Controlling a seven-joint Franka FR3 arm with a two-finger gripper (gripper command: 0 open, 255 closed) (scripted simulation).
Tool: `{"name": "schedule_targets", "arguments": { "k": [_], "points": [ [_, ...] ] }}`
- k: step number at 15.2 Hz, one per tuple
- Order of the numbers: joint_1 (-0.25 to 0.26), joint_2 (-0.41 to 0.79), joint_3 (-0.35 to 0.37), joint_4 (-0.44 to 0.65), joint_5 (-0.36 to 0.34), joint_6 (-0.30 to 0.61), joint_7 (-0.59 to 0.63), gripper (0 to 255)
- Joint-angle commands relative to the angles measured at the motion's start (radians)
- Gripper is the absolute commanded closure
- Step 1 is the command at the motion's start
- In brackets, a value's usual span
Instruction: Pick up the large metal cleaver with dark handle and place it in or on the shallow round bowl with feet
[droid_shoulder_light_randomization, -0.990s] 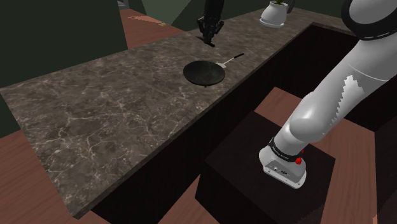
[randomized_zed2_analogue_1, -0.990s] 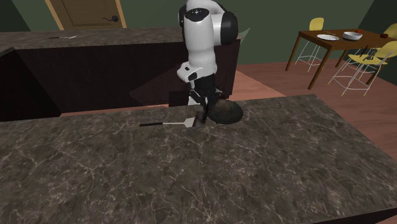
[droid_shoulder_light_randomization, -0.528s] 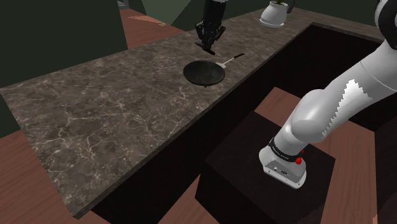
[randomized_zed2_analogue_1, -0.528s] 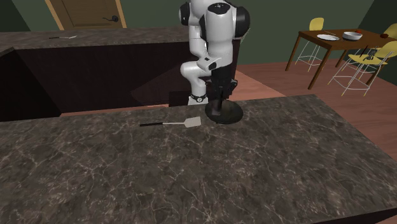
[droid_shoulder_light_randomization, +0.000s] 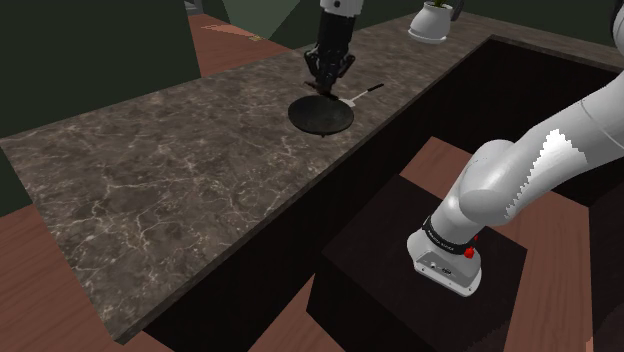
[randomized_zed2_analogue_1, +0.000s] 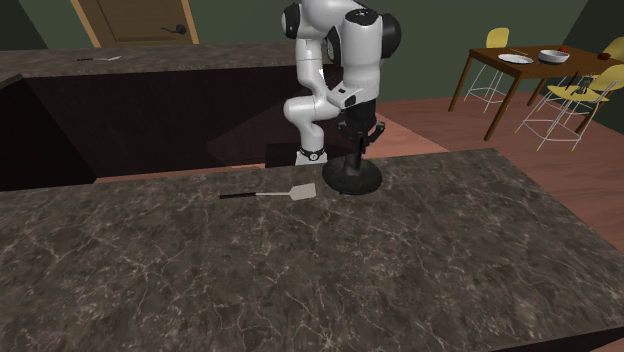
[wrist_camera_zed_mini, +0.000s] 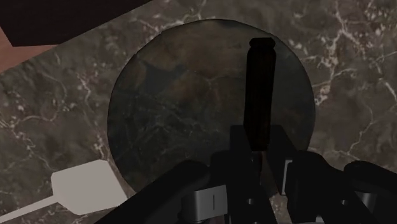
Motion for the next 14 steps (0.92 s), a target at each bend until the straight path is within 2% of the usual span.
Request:
{"name": "schedule_targets", "arguments": {
  "k": [1,11,14],
  "points": [
    [0.001,-0.001,0.002,-0.025,0.001,0.024,-0.001,255],
    [0.003,0.008,0.006,-0.156,0.008,0.163,-0.017,255],
    [0.003,0.008,0.006,-0.156,0.008,0.163,-0.017,255]
  ]
}}
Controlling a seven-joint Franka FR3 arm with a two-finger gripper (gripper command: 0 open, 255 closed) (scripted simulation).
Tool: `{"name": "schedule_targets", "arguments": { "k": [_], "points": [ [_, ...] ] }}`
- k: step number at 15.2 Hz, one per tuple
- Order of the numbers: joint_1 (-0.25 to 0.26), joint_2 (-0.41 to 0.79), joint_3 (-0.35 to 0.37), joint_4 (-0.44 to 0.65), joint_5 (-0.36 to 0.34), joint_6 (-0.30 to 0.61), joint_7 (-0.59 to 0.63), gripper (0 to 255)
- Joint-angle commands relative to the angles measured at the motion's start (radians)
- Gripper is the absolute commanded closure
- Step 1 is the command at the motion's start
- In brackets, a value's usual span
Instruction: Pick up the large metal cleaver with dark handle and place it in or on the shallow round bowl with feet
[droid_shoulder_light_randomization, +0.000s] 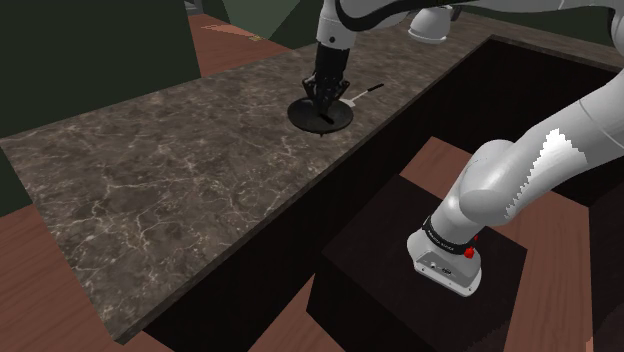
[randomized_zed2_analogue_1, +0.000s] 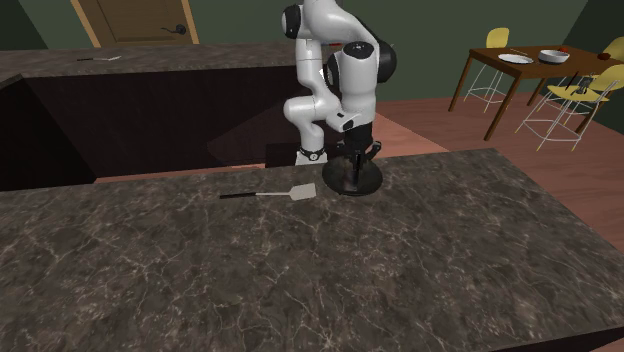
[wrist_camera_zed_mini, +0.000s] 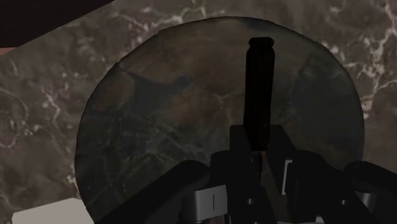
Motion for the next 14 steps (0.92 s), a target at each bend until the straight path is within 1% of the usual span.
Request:
{"name": "schedule_targets", "arguments": {
  "k": [1,5,6,11,14],
  "points": [
    [0.0,0.001,0.0,-0.001,0.0,0.003,0.0,255],
    [0.0,0.001,0.0,-0.001,0.0,0.003,0.0,255],
    [0.0,0.001,0.0,-0.001,0.0,0.003,0.0,0],
    [0.0,0.001,0.0,-0.001,0.0,0.003,0.0,0],
    [-0.005,-0.009,-0.009,0.09,-0.007,-0.099,0.002,0]
  ]
}}
